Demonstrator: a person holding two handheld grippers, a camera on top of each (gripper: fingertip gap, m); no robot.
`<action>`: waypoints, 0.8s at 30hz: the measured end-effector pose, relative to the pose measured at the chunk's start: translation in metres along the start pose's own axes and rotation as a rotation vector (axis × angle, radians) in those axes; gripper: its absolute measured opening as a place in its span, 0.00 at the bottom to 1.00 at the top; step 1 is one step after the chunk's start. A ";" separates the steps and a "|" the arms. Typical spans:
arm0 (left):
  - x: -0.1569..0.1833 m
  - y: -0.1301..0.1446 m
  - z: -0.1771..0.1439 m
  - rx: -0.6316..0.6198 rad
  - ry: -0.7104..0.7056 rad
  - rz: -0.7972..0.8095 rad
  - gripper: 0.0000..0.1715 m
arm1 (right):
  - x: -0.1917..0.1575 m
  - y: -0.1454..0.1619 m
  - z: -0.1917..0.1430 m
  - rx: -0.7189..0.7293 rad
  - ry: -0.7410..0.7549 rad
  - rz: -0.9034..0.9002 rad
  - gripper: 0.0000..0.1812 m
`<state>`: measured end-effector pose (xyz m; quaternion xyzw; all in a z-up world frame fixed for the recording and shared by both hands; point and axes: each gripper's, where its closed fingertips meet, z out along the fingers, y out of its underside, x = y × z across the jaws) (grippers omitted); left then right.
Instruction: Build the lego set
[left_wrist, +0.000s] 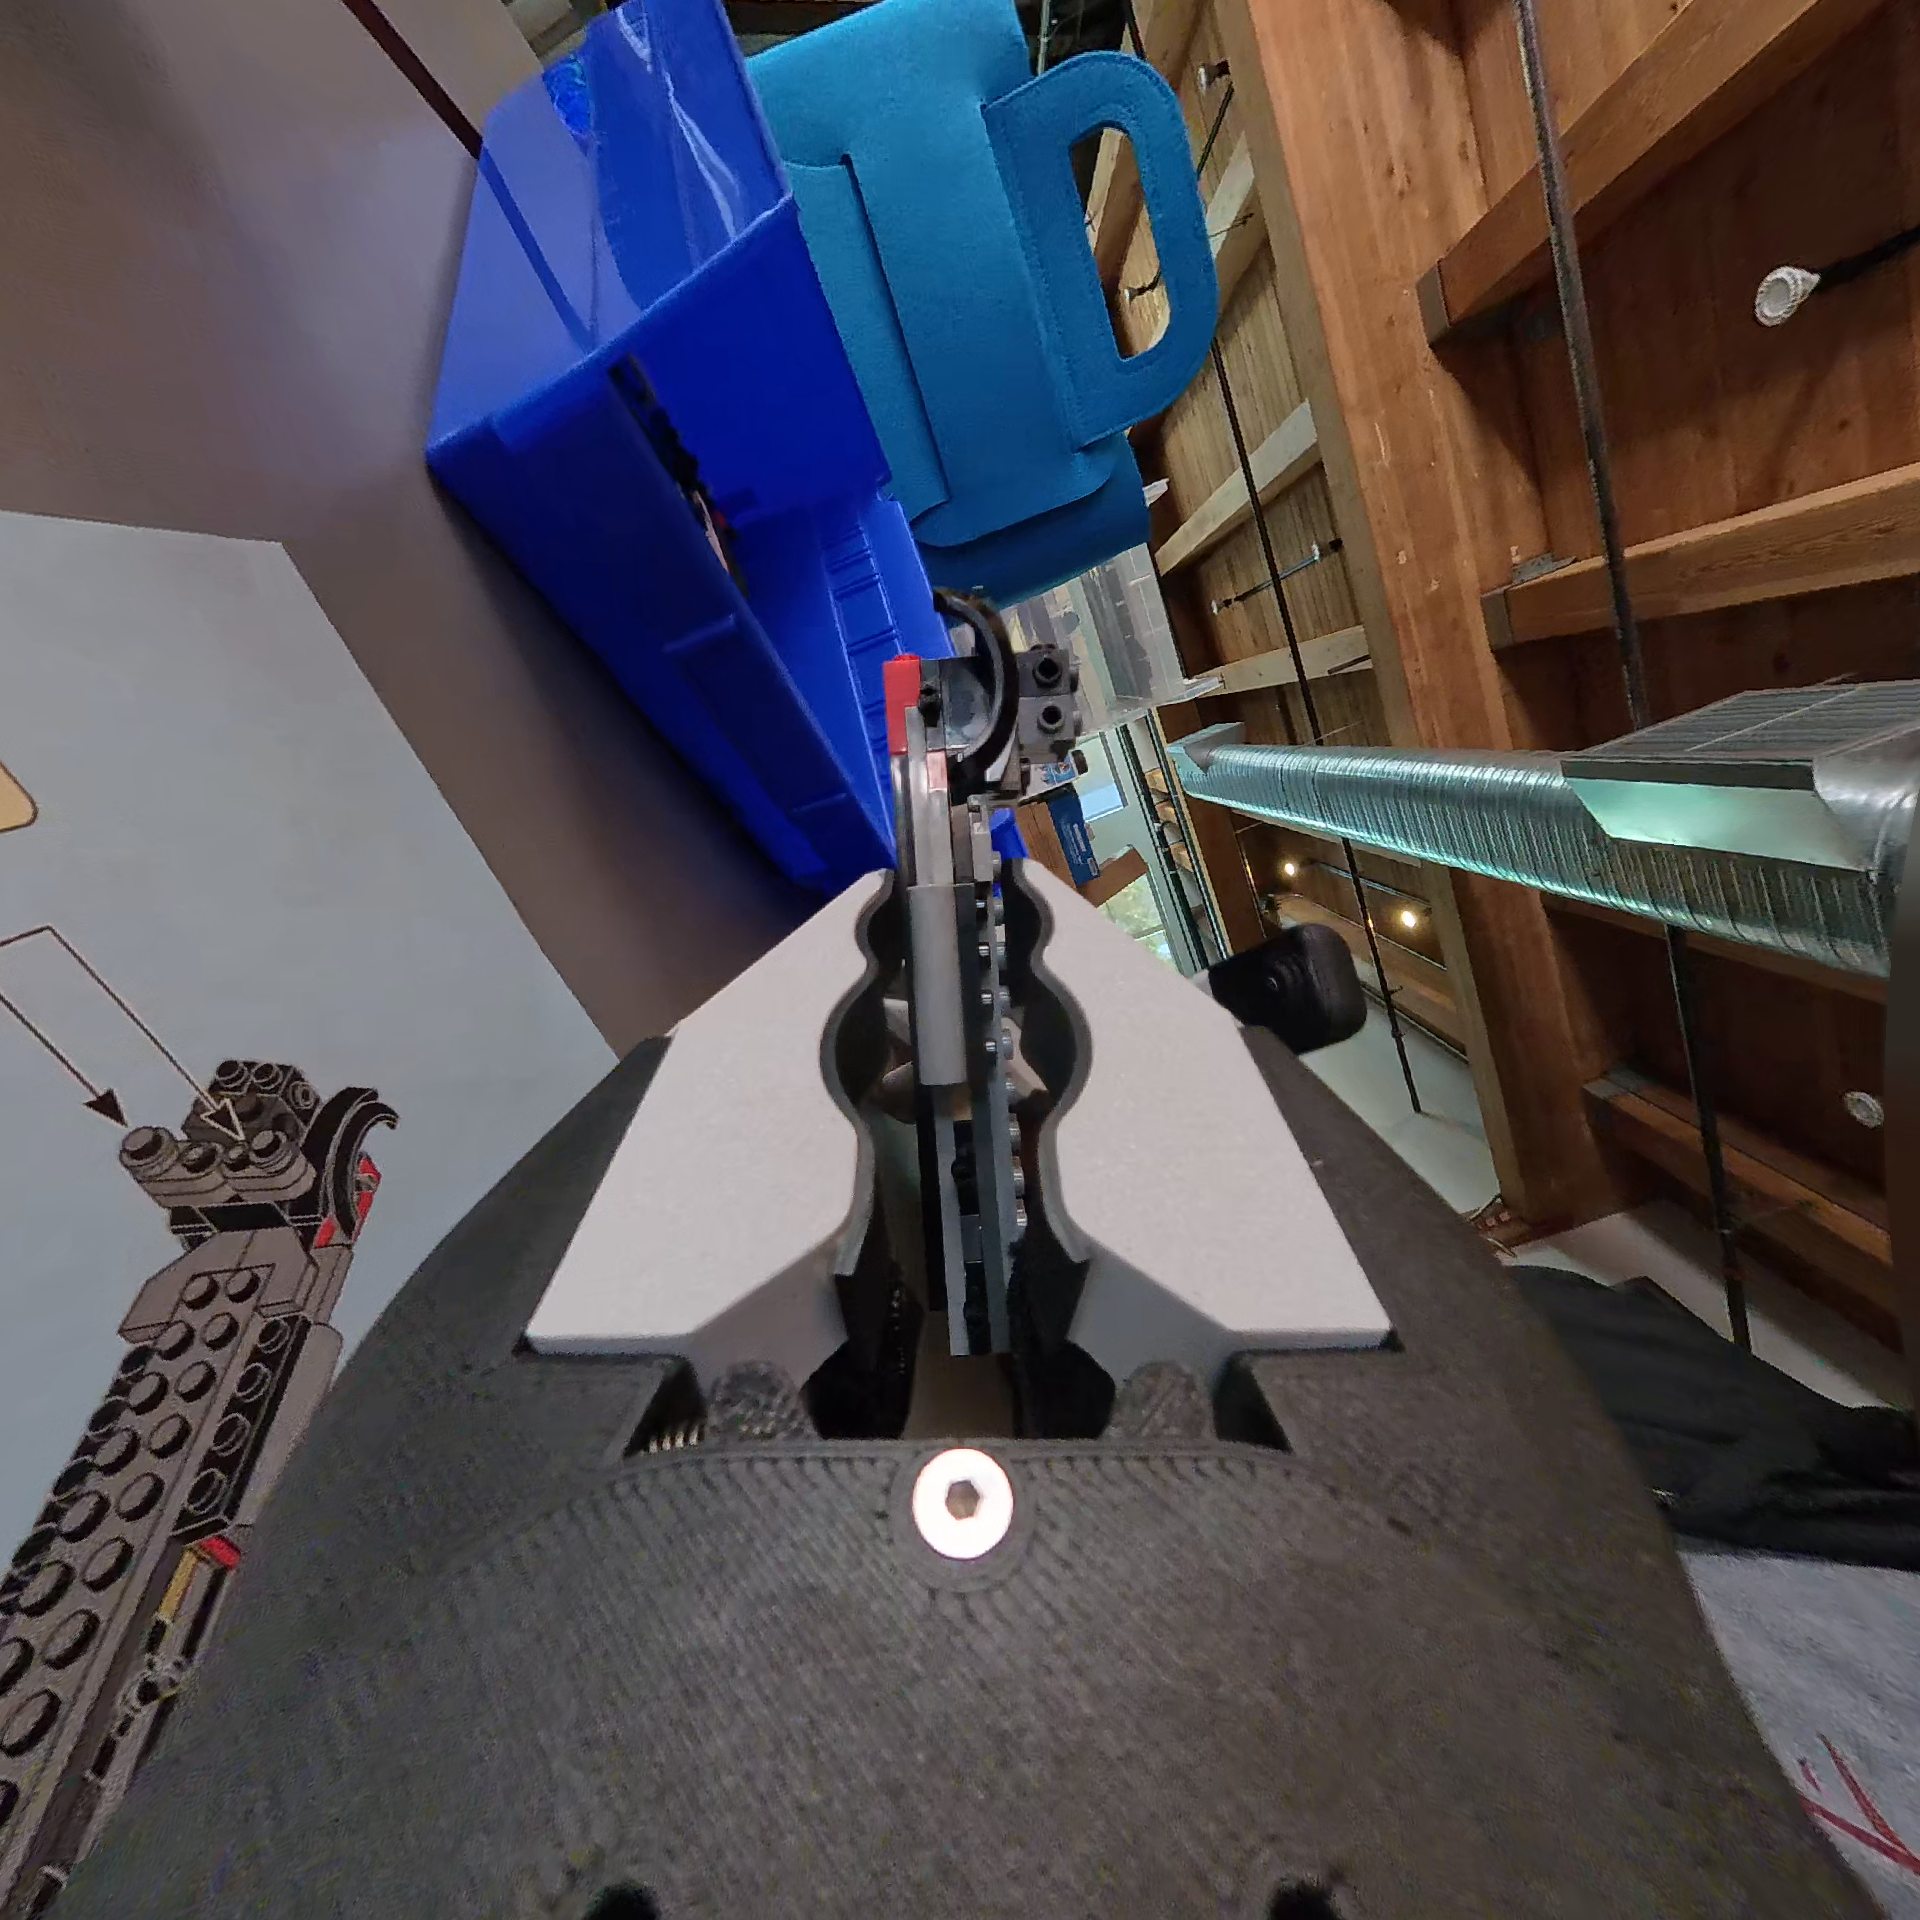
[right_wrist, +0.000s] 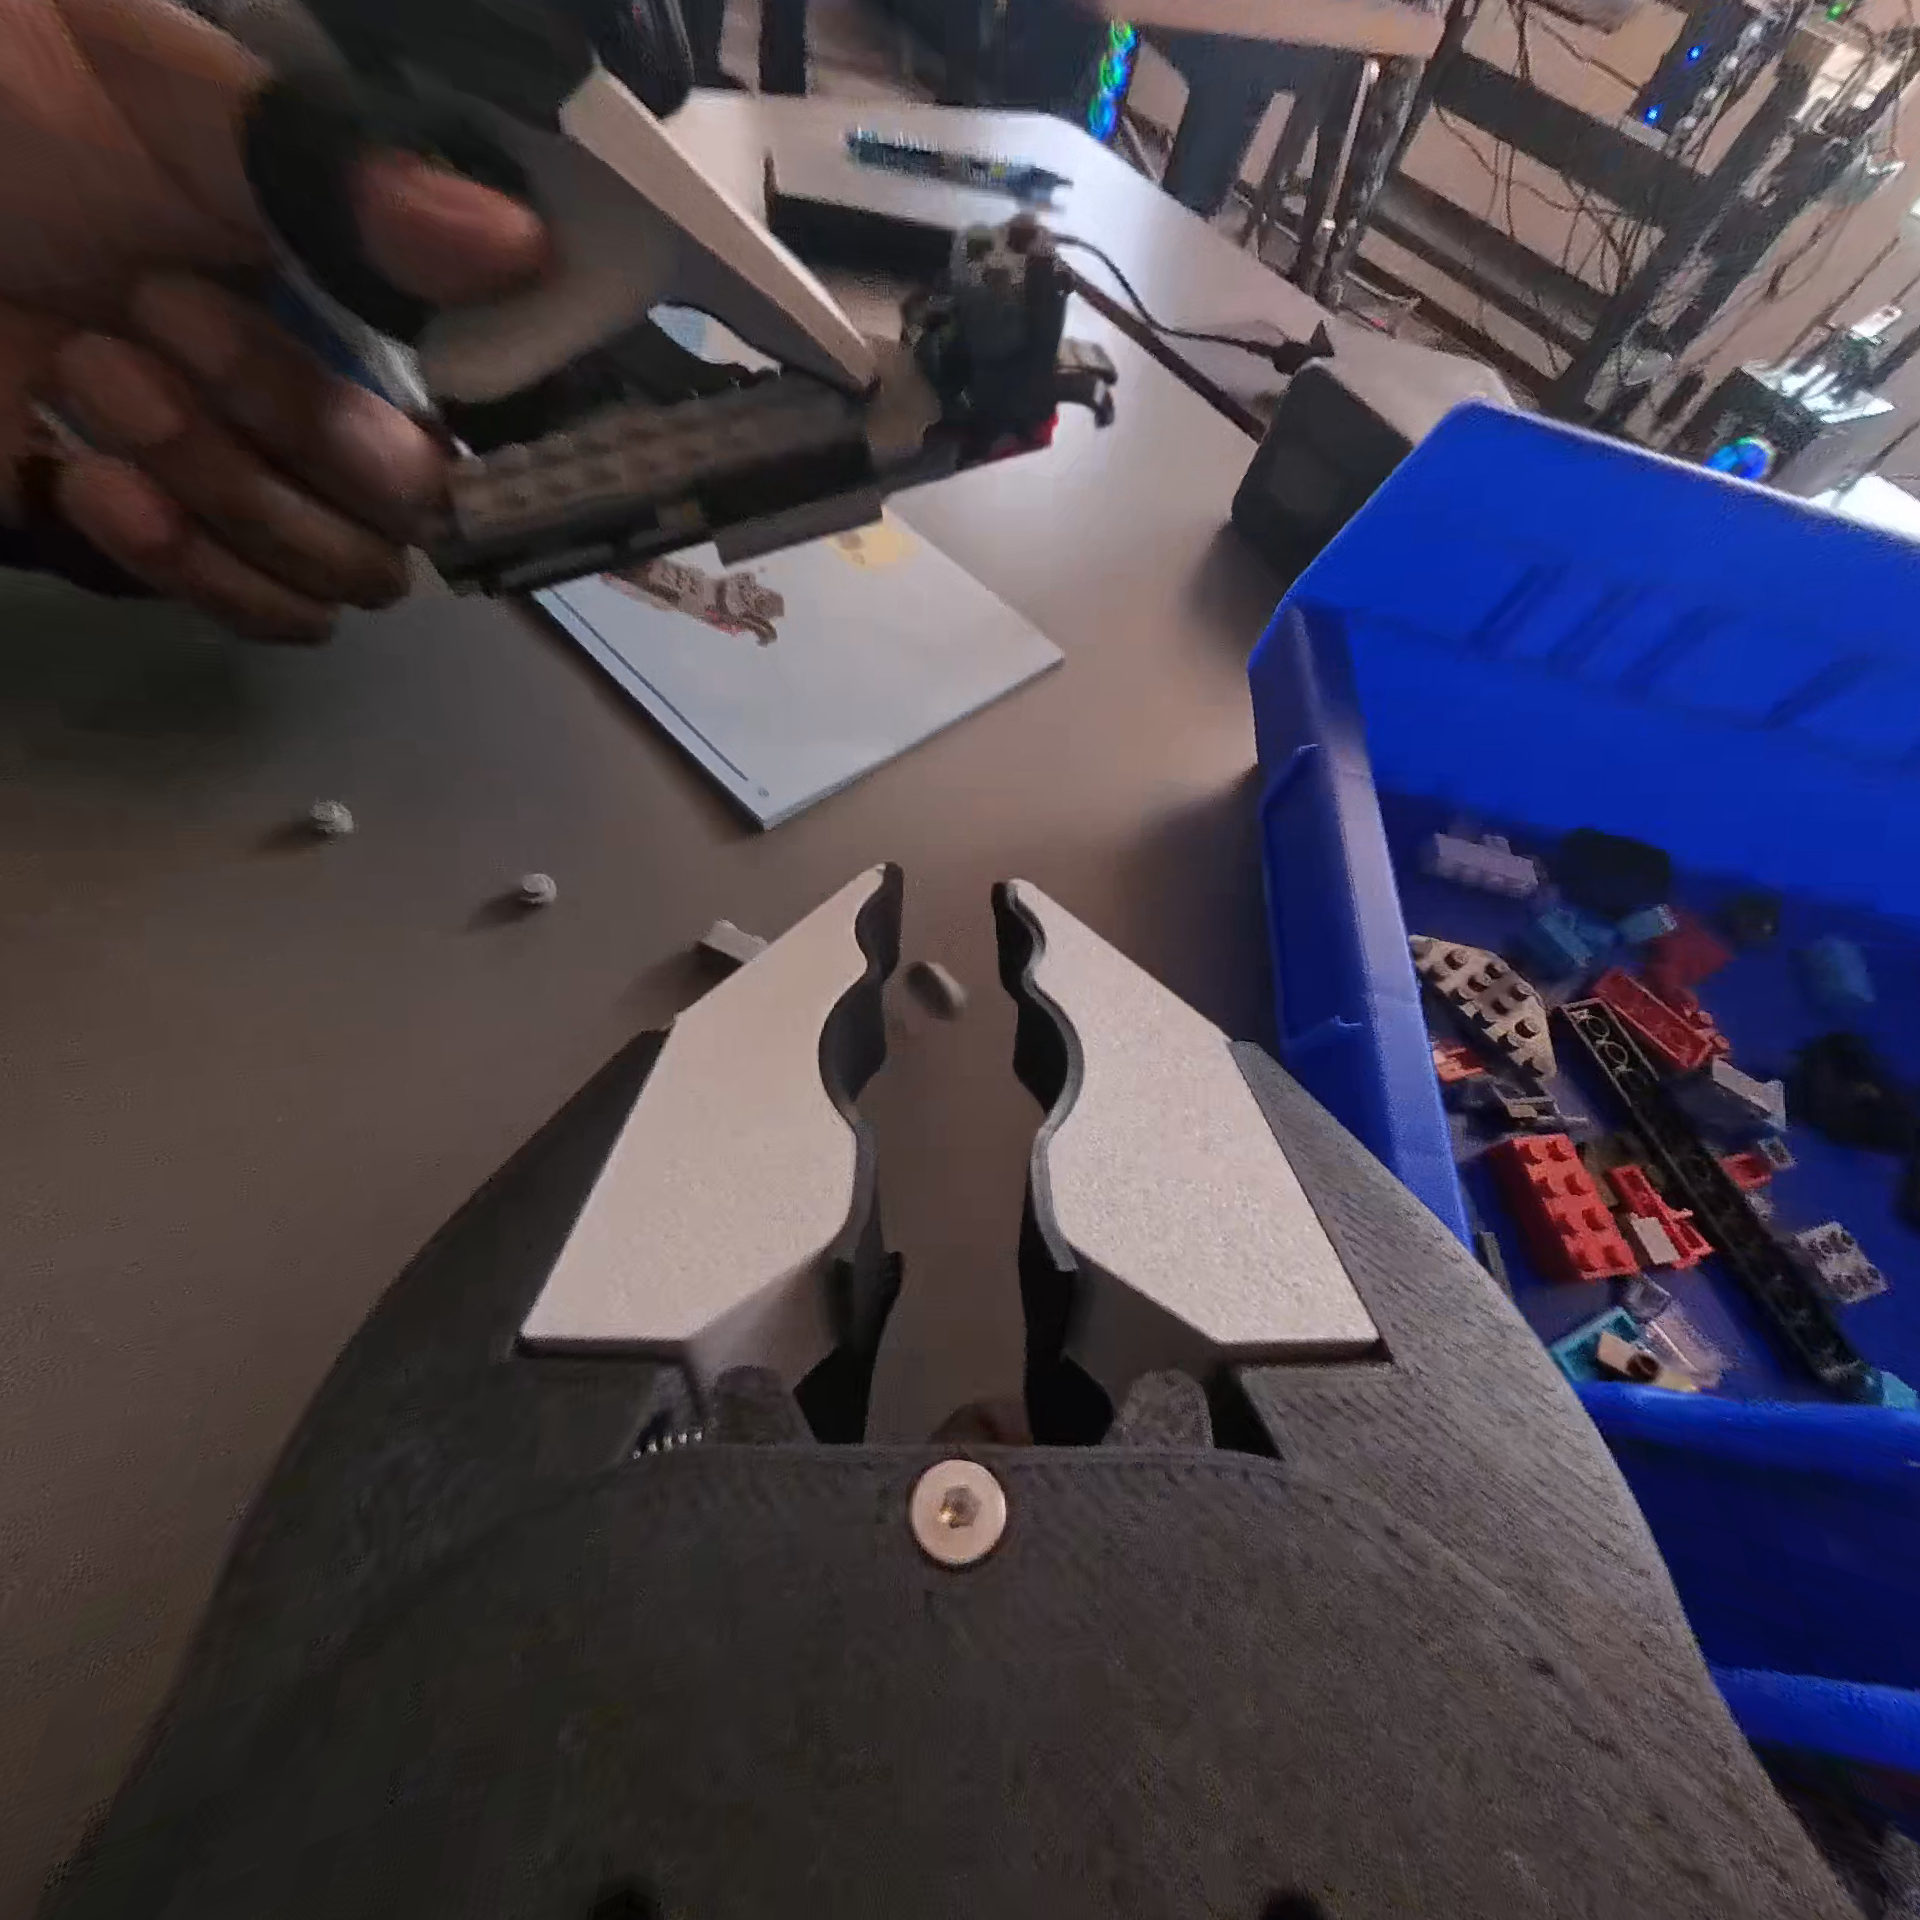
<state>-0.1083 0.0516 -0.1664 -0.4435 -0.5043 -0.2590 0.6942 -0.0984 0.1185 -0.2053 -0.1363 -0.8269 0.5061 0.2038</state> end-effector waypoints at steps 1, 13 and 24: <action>0.001 -0.001 0.000 0.001 0.001 0.003 0.11 | 0.002 -0.002 -0.001 0.017 -0.012 0.027 0.10; 0.004 0.005 0.003 -0.013 0.021 -0.012 0.11 | 0.025 0.014 -0.018 -0.031 0.107 0.189 0.10; -0.004 0.008 0.003 -0.023 0.005 -0.028 0.11 | 0.026 0.049 -0.004 -0.295 0.133 0.183 0.12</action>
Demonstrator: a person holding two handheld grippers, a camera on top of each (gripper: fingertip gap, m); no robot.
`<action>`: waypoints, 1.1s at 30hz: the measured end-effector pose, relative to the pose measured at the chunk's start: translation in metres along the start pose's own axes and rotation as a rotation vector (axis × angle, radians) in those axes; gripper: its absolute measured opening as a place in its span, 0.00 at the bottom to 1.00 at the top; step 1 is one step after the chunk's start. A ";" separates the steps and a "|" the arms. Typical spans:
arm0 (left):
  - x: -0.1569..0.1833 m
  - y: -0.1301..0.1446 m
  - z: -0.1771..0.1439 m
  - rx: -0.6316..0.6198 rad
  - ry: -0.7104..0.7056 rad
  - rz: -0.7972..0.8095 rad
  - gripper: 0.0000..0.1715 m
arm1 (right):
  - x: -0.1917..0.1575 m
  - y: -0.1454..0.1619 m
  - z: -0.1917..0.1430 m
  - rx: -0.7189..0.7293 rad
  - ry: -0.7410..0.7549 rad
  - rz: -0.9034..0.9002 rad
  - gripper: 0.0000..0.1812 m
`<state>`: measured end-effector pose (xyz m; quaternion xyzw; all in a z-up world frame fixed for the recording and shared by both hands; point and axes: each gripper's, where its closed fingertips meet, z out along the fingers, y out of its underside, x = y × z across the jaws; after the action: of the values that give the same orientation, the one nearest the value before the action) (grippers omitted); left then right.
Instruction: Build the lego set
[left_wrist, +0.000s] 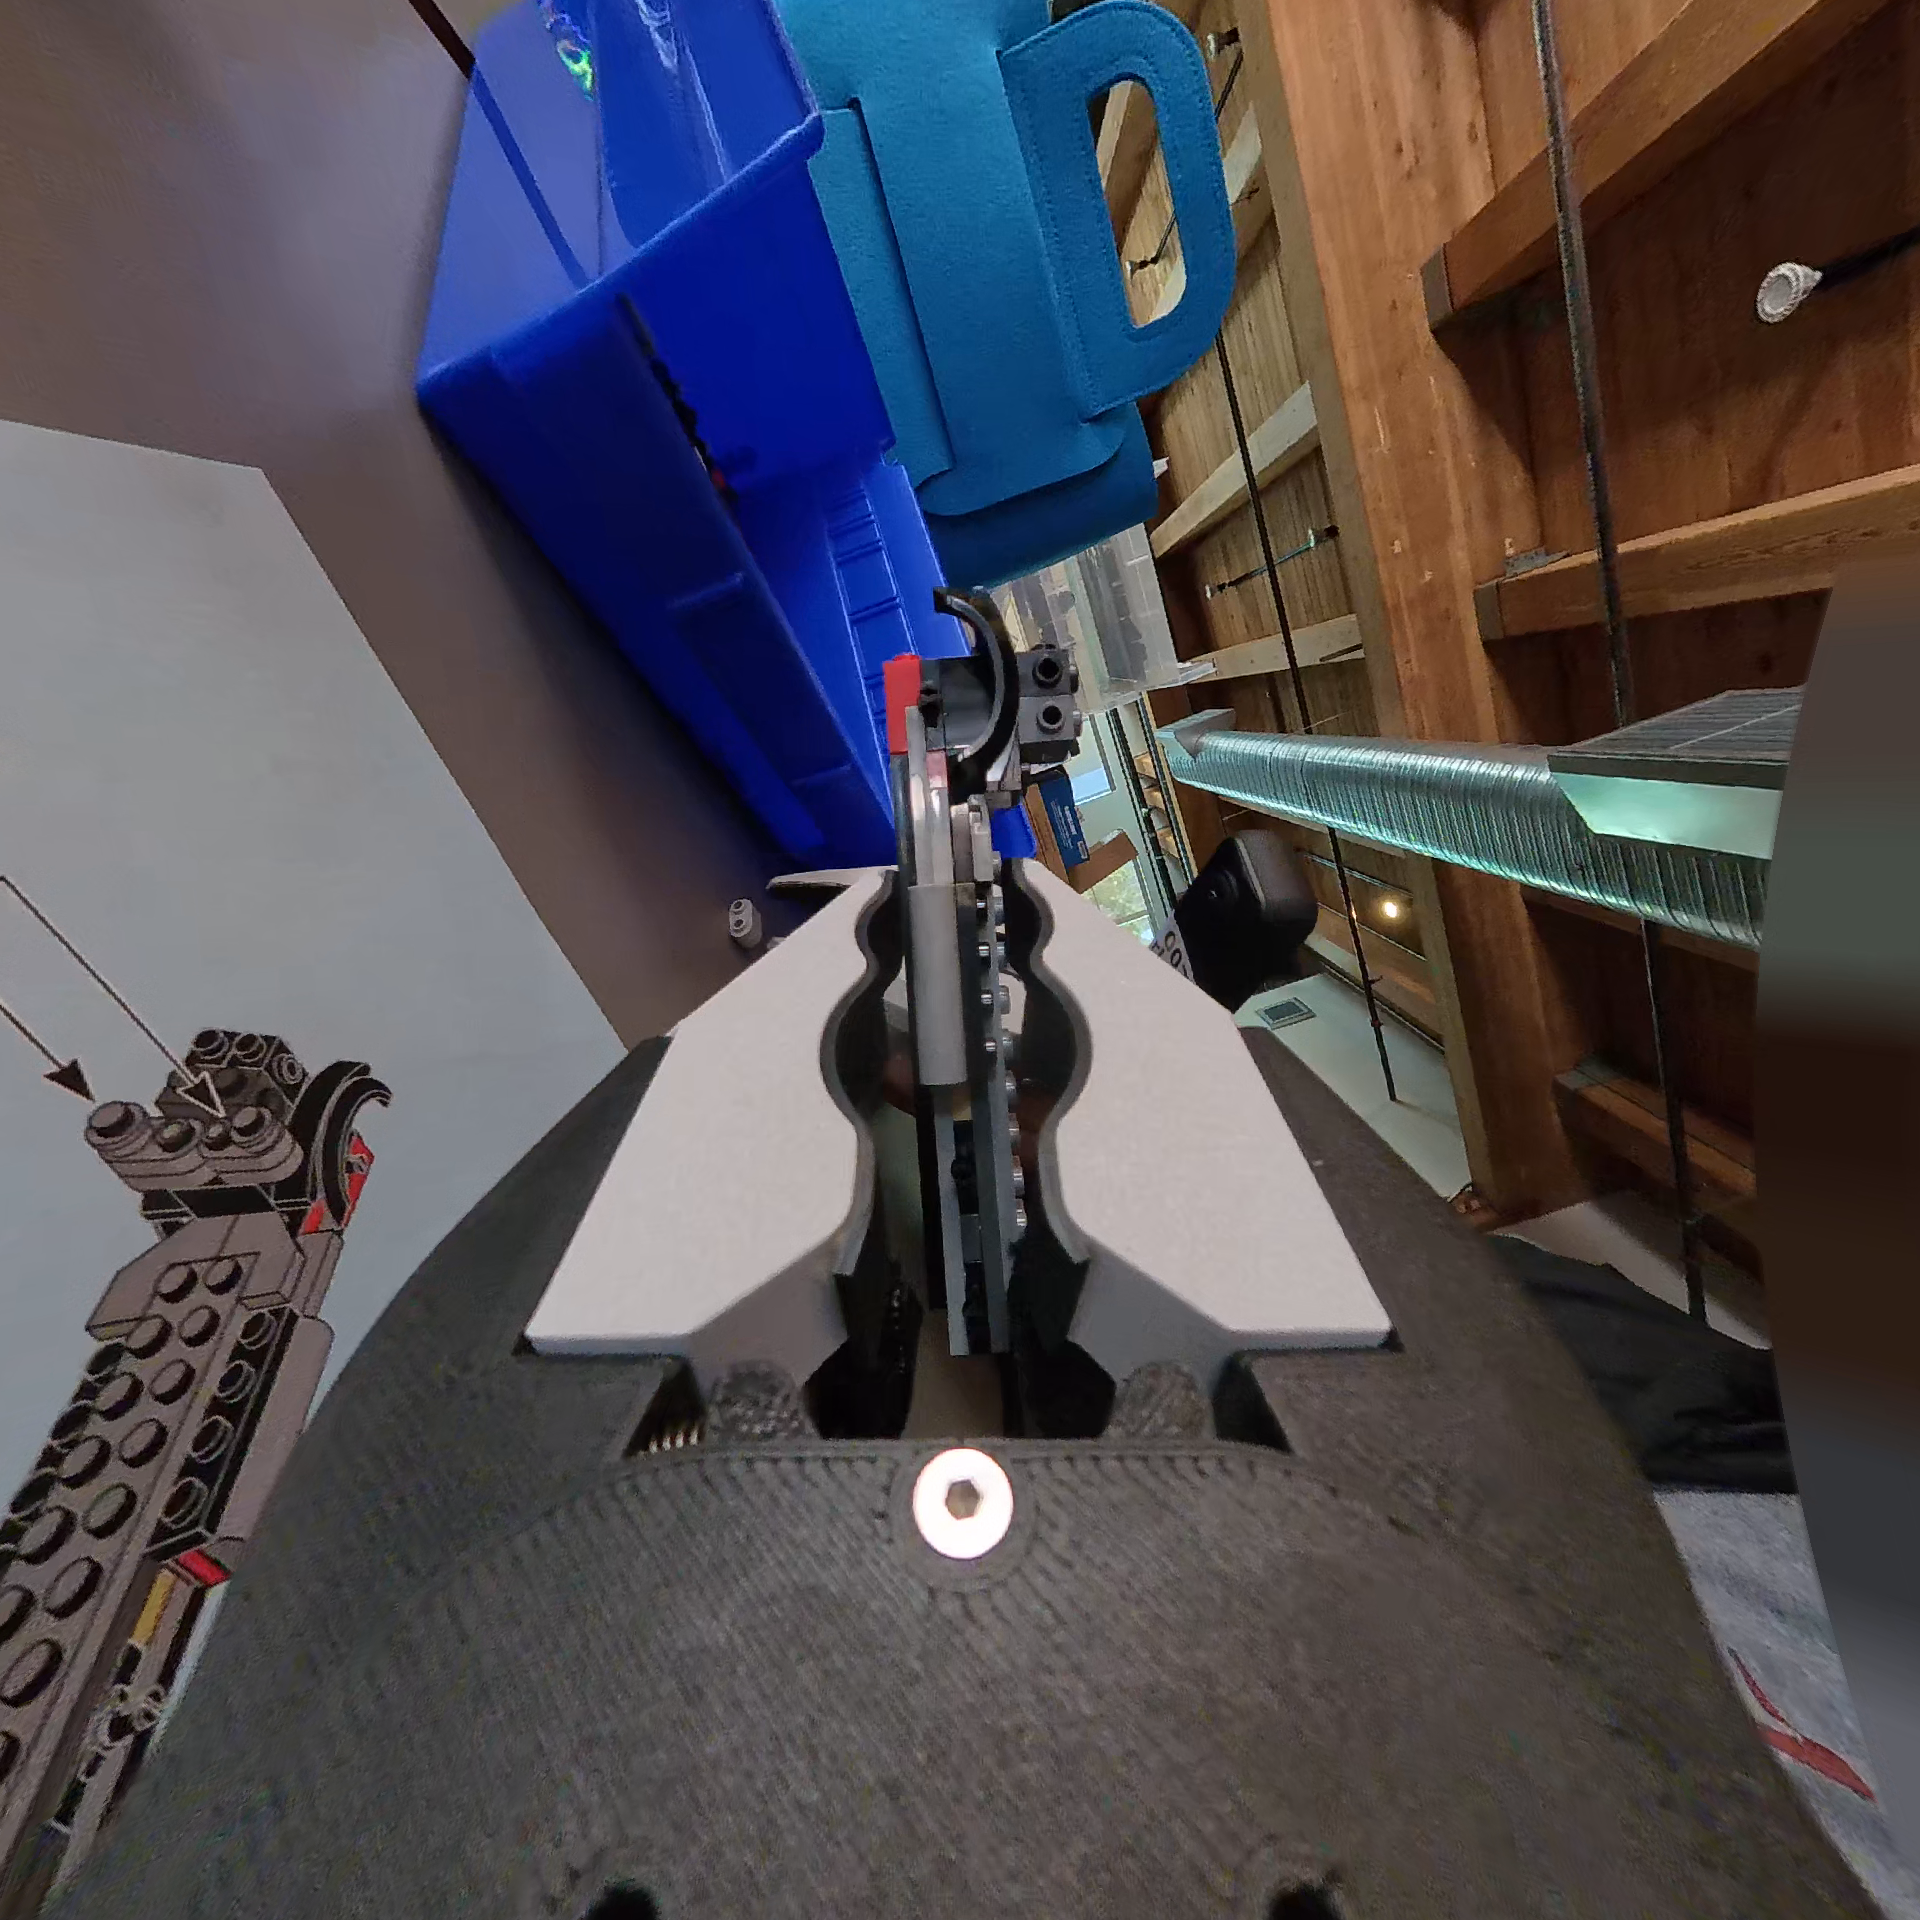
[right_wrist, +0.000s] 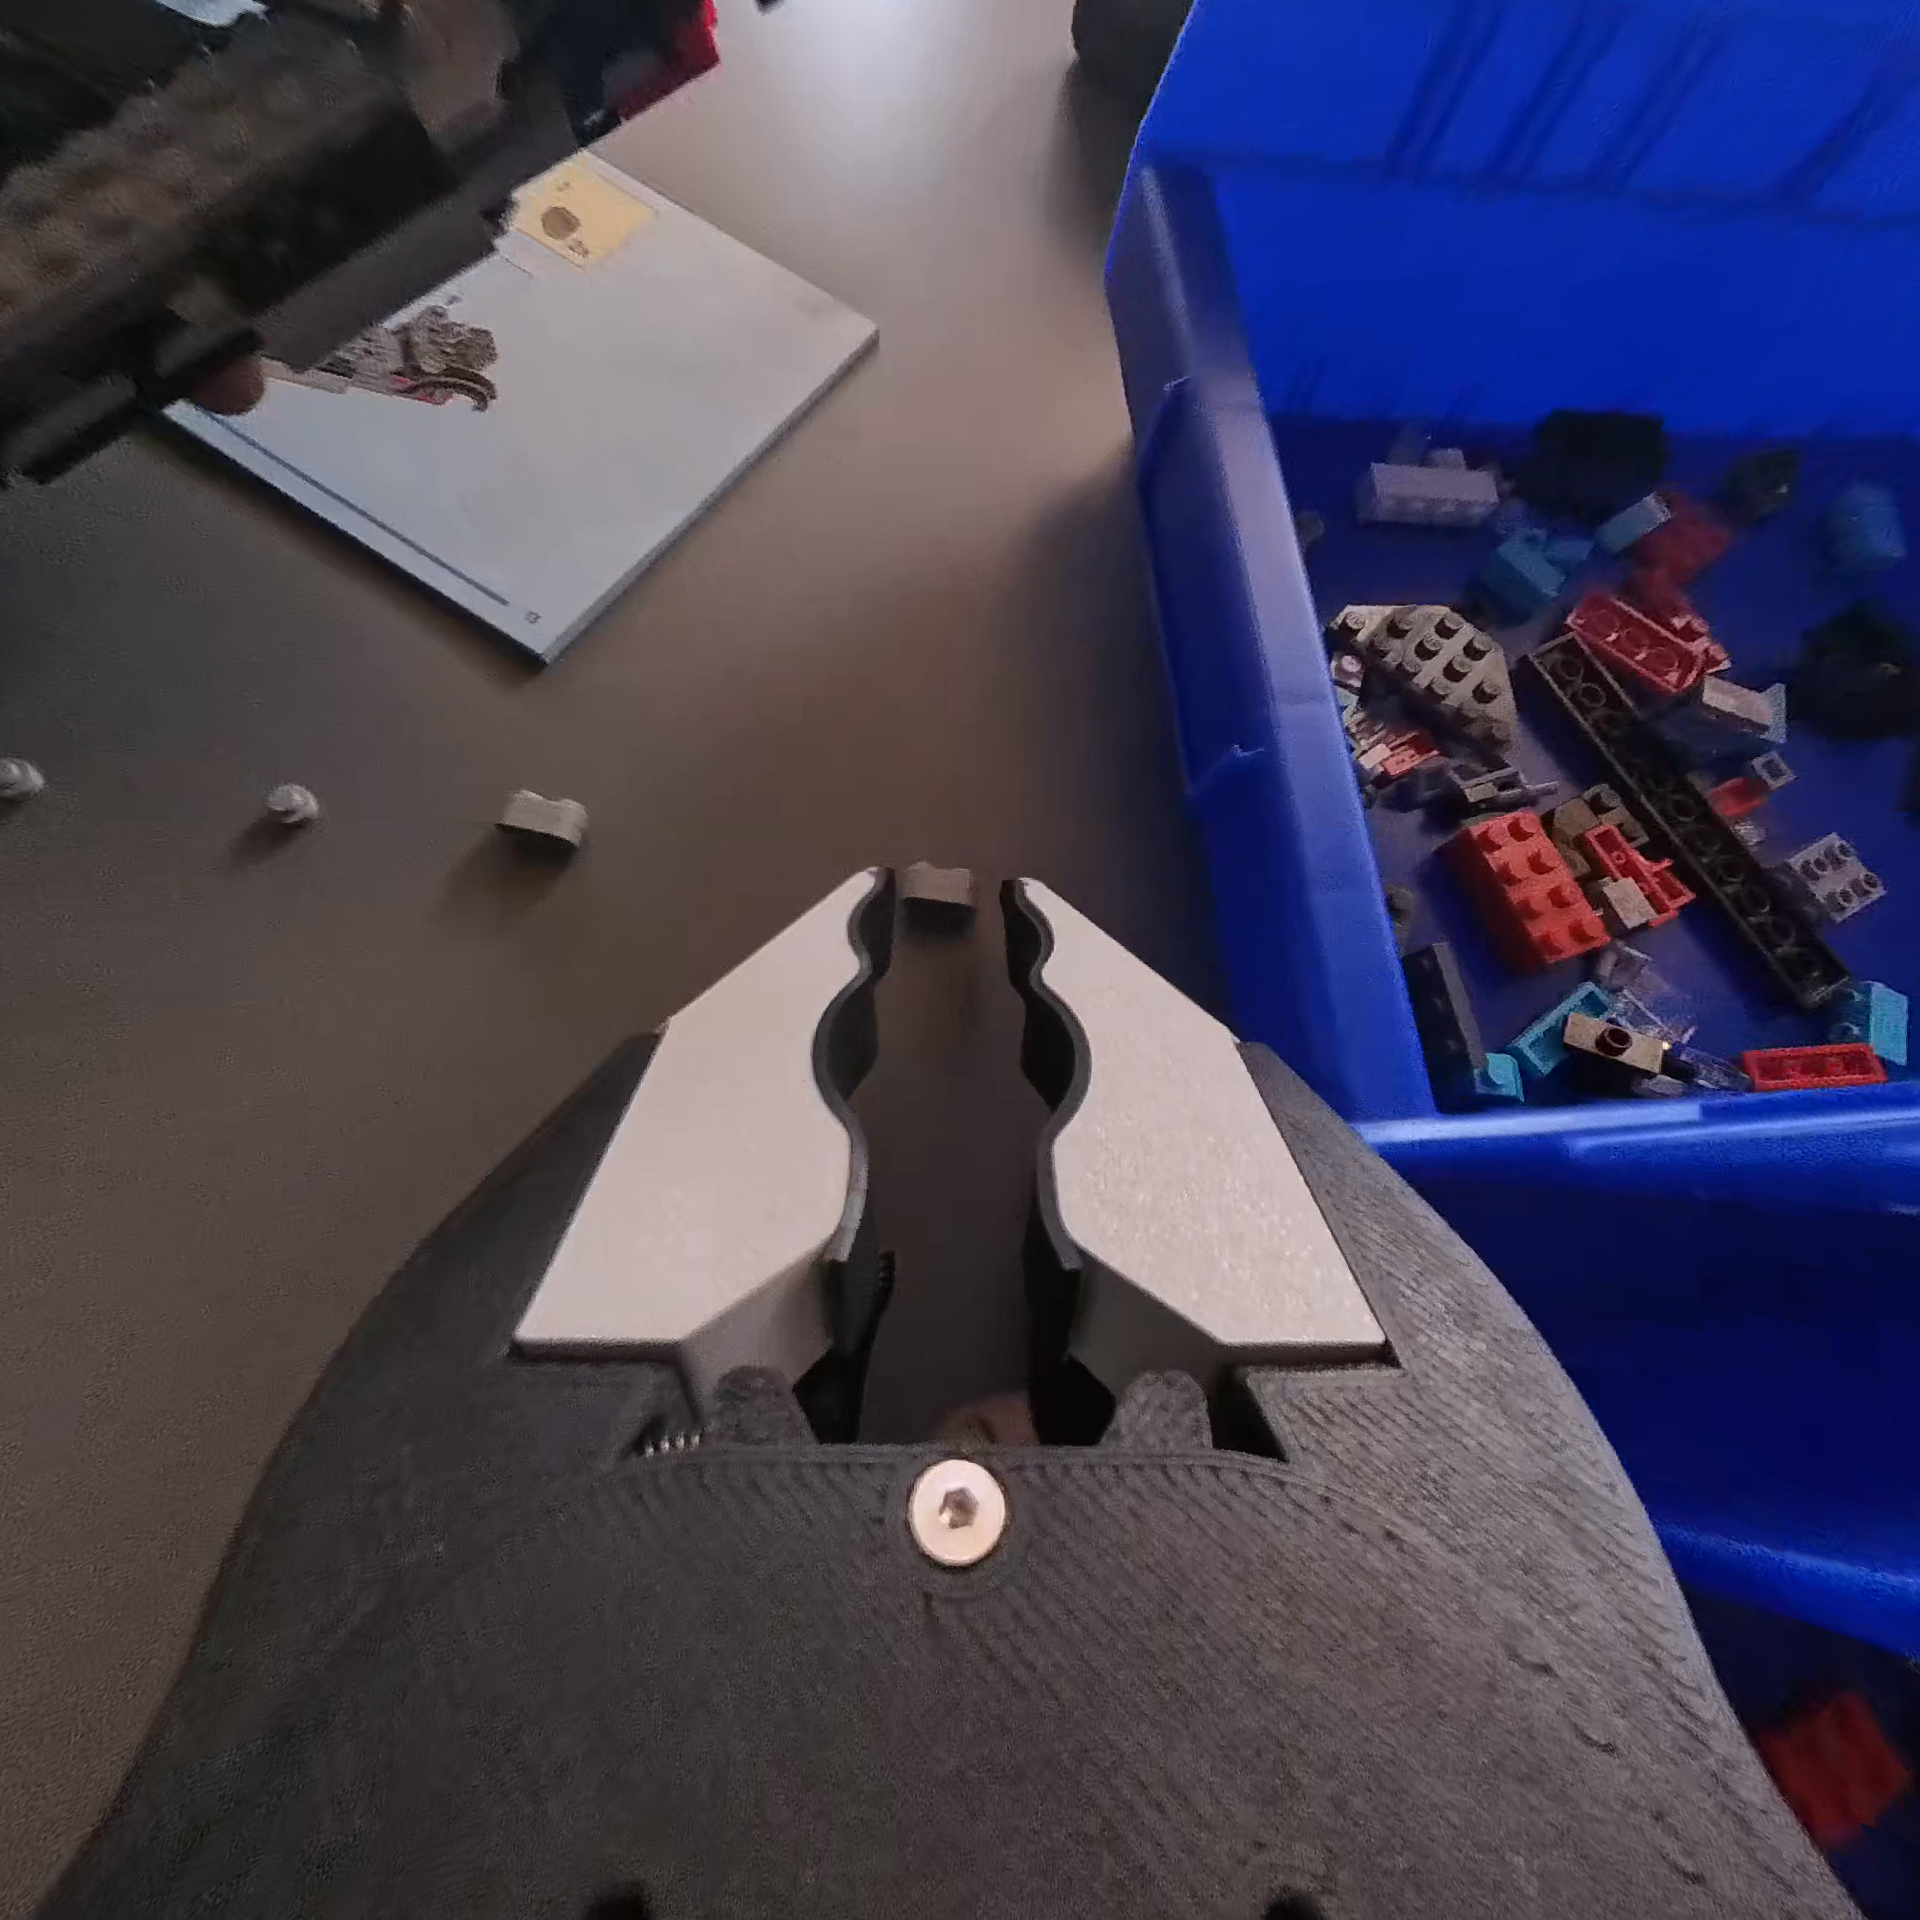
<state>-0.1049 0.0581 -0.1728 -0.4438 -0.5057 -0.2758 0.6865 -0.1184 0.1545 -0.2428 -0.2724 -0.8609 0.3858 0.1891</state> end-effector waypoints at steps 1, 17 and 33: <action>0.001 0.000 0.000 0.000 0.001 0.003 0.11 | 0.001 0.000 0.000 -0.004 0.008 0.001 0.11; 0.000 0.008 0.003 -0.019 0.008 -0.016 0.11 | 0.006 0.004 -0.001 -0.016 0.065 -0.009 0.10; -0.008 0.018 0.004 -0.062 -0.010 -0.108 0.11 | -0.002 0.008 0.004 -0.053 -0.013 -0.008 0.11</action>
<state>-0.0941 0.0689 -0.1859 -0.4382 -0.5236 -0.3255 0.6541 -0.1158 0.1557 -0.2518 -0.2712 -0.8732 0.3639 0.1777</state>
